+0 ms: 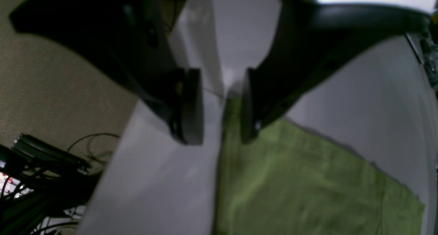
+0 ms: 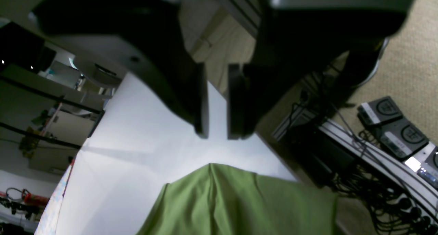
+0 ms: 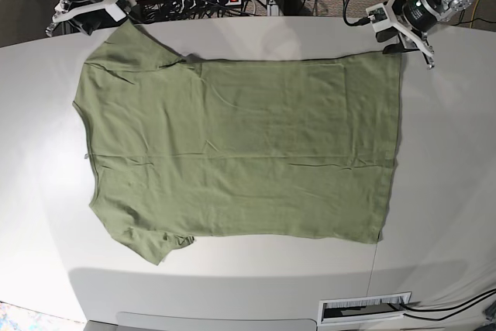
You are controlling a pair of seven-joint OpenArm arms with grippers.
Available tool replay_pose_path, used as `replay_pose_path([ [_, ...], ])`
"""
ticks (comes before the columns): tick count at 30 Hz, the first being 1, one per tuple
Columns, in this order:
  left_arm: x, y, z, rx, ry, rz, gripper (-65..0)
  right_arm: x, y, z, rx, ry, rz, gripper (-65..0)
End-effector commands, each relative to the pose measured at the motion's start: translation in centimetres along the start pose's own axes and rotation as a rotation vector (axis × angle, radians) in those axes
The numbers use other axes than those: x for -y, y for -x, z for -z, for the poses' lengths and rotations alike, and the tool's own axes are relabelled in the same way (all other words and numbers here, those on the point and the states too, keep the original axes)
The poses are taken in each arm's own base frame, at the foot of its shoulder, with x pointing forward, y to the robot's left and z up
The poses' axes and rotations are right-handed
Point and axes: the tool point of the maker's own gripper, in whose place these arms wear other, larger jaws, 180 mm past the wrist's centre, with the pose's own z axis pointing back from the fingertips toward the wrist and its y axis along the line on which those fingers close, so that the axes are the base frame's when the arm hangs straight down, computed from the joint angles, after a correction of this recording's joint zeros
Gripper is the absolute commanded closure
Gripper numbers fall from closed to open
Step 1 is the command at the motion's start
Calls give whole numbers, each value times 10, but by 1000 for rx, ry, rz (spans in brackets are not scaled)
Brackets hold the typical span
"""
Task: Fold the T-shirt properly
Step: 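Move both grippers down toward the shirt's shoulder corners, then grasp the shirt's shoulder corners with both grippers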
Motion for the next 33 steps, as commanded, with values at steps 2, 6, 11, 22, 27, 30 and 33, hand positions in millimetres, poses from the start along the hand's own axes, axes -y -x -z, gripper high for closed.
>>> replay_pose_path([
  [2, -4, -2, -2, 13, -3, 19, -202, 8, -2, -3, 7, 30, -12, -111],
  [6, -8, 8, 3, 0, -13, 39, -202, 9, -2, -3, 6, 32, -11, -111],
  [11, -15, 19, 9, -11, -26, 39, -202, 17, -9, -8, 18, 51, -1, -111],
  [22, -28, 8, 14, 33, -56, 43, -82, 21, -12, -11, 18, 62, 6, -111],
  [27, -37, 4, 18, 41, -72, 53, 0, 28, -4, -12, -29, 97, -32, -111],
  [30, -35, 3, 18, 42, -67, 53, 0, 33, 4, -13, -75, 124, -58, -111],
  [33, -31, 5, 17, 38, -56, 50, 0, 35, 6, -13, -86, 133, -68, -111],
])
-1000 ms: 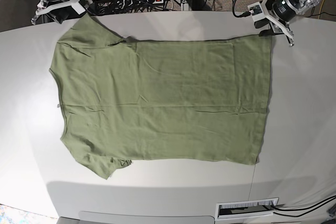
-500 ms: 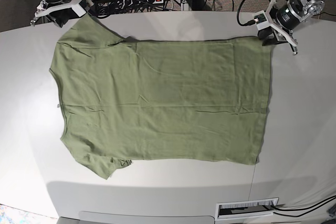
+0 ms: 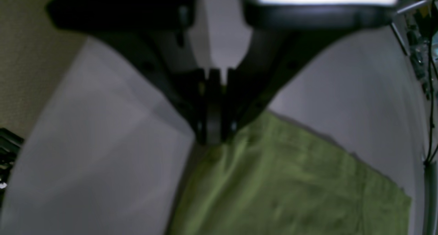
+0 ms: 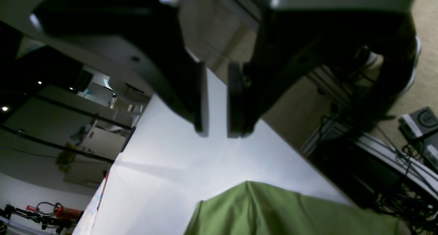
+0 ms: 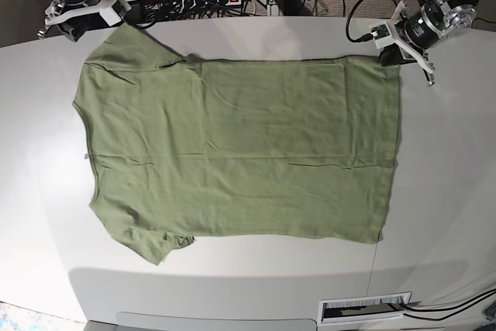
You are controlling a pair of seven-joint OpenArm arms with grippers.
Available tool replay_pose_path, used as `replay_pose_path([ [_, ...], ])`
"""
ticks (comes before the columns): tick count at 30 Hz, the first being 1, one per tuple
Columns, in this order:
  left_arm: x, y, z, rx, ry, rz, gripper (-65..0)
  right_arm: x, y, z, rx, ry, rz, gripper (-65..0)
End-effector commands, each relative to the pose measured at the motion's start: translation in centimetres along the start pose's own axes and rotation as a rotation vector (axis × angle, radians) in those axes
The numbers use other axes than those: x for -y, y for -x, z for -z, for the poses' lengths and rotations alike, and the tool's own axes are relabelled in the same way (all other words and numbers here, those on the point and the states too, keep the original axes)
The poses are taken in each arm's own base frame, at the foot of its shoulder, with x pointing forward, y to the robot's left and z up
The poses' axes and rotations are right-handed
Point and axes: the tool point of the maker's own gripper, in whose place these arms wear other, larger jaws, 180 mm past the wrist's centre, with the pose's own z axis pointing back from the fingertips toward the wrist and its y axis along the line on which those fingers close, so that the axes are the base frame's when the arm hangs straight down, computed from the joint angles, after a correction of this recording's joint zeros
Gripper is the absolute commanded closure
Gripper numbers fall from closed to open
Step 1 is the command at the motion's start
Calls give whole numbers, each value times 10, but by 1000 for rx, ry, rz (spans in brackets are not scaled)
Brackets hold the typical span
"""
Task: Fold the T-shirt properly
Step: 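Grasp the shirt's shoulder corners with both grippers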
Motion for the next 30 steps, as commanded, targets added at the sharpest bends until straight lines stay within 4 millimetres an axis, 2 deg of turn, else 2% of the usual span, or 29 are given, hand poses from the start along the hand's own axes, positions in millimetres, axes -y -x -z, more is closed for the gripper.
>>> replay_pose_path([
  [1, -2, -1, -4, 8, -3, 12, 0, 8, -1, -3, 4, 31, -8, -112],
  [3, 5, 0, -5, 5, 15, 7, 0, 7, -2, -3, 10, 21, 2, -118],
  [4, 8, 1, -6, 3, 21, 4, 0, 4, -3, -3, 19, 6, 15, -148],
  [6, 13, 1, -8, 3, 32, -1, 0, -2, -8, -2, 45, -36, 15, -262],
  [7, 14, 1, -8, 2, 34, -1, 0, -4, -10, -2, 57, -47, 12, -296],
  [18, 18, -4, -8, 28, 57, 0, 0, -22, -29, 3, 174, -197, -38, -297],
  [24, 19, -4, -8, 28, 62, 0, 0, -29, -22, 23, 154, -228, -38, -297],
  [30, 19, -4, -8, 31, 61, 0, 0, -27, -20, 35, 155, -216, -30, -297],
])
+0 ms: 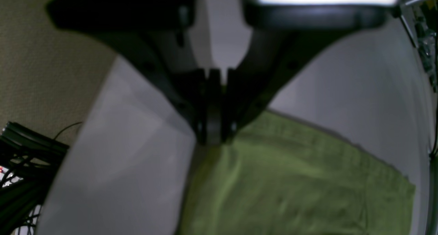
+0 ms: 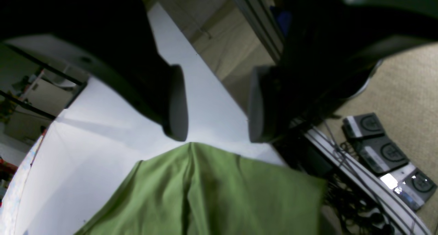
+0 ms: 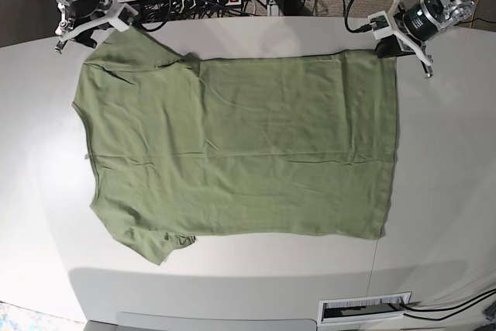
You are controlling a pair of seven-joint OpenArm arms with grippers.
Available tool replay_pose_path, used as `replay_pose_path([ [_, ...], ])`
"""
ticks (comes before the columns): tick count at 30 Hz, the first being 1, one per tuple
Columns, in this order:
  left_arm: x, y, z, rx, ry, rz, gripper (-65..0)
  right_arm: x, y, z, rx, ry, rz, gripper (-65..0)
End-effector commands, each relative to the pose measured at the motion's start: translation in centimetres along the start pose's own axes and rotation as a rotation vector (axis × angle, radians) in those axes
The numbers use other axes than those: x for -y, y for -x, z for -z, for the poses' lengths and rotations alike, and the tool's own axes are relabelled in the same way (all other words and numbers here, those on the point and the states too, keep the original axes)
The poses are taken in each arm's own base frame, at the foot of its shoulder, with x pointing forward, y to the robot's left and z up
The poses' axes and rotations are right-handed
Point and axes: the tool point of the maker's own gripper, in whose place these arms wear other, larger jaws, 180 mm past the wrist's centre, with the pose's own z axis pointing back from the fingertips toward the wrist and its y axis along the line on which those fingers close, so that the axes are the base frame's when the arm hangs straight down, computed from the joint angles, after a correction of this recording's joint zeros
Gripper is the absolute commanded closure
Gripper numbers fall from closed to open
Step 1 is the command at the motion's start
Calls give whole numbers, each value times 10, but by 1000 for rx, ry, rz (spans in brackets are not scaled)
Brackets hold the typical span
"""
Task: Fold the T-shirt properly
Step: 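Grasp the shirt's shoulder corners with both grippers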
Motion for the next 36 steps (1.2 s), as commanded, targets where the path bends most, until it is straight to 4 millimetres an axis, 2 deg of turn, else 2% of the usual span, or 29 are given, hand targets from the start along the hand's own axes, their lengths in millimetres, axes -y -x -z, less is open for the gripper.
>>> replay_pose_path([
  [1, 1, 1, -3, -2, 17, 14, 0, 8, 0, 1, 9, 23, -10, -297],
  [8, 1, 1, -3, -2, 17, 14, 0, 6, 10, 19, -8, -9, 24, -297],
  [17, 1, 1, -3, -3, 17, 14, 0, 8, 2, 27, 45, -22, 75, -297],
  [22, 1, 1, -3, -3, 18, 14, 0, -1, 7, 40, 28, -64, 77, -297],
  [29, 1, 1, -3, -3, 18, 14, 0, -18, -3, 54, 36, -107, 42, -295],
  [31, 1, 1, -3, -4, 18, 14, 0, -20, -4, 58, 26, -114, 37, -272],
  [34, 1, 1, -3, -6, 18, 14, 0, -20, 0, 59, -20, -114, 30, -177],
  [36, 1, 2, -3, -6, 18, 14, 0, -16, 2, 56, -48, -105, 27, -149],
])
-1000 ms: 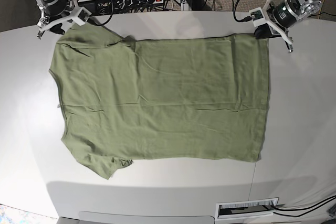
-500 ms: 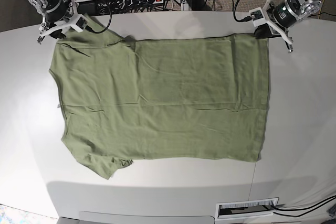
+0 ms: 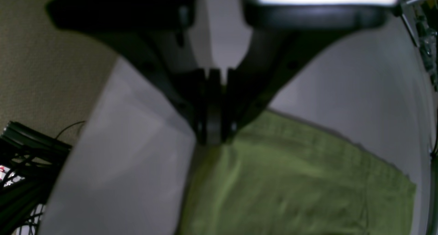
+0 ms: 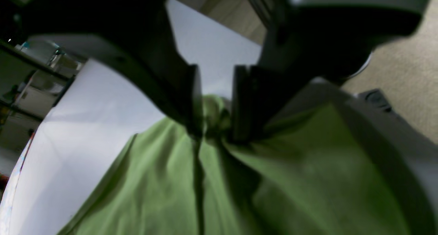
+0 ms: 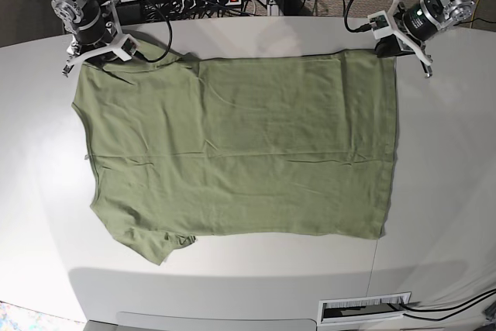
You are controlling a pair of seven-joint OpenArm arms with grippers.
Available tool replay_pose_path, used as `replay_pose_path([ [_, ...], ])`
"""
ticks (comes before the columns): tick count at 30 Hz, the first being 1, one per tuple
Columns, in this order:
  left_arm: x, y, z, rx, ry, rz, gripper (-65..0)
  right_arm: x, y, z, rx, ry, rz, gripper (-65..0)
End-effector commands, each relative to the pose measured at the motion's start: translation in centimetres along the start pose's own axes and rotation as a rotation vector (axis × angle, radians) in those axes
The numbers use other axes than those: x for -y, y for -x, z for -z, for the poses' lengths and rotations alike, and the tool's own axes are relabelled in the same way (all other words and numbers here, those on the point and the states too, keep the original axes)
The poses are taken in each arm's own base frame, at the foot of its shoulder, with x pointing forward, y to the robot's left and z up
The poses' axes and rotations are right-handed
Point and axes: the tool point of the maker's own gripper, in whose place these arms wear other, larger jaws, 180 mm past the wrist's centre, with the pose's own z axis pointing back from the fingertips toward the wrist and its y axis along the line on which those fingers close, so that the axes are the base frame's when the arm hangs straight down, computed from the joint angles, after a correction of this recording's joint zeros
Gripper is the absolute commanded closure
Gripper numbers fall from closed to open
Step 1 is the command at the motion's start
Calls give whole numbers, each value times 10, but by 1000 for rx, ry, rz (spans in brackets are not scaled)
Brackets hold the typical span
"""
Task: Fold the T-shirt properly
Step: 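Grasp the shirt's shoulder corners with both grippers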
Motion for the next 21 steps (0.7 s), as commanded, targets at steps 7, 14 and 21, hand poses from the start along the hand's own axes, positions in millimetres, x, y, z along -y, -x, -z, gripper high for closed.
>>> replay_pose_path([
  [7, 0, 3, -3, -12, 14, 15, 0, -4, 3, -11, -50, -31, -19, 0],
  [14, 1, 4, -3, -17, 17, 16, 0, -3, 3, -13, -61, -27, -20, 0],
  [21, 26, 8, -13, -54, 66, 65, 0, -18, -5, -34, -38, -54, -40, 0],
])
